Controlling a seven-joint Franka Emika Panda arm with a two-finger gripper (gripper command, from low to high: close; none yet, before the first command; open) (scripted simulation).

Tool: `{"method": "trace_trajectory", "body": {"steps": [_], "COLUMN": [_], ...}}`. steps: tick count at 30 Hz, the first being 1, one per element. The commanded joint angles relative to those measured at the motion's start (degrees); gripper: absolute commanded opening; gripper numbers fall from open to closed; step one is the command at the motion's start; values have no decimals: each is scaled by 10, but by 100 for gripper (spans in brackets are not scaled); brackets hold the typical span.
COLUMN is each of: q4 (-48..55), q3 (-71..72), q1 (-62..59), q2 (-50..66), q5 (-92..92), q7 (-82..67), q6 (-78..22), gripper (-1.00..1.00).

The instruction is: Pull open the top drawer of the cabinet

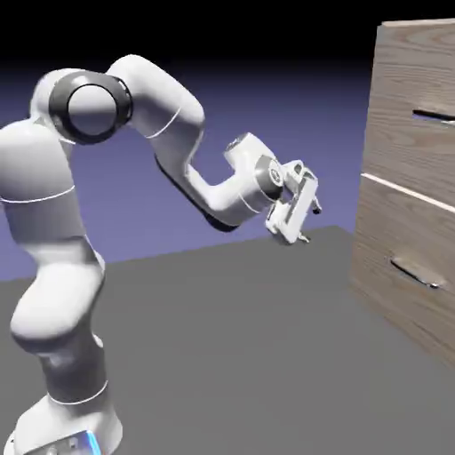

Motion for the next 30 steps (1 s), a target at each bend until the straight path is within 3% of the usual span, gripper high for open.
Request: {"method": "trace_trajectory", "body": {"steps": [1, 30], "q4": [10, 311], "q3": [12, 374], "q1": [-10, -281], "q2": [11, 339], "q5": [-20, -601], "q7": [-25, -748], "q6": [-2, -72], "gripper": [0, 0]}}
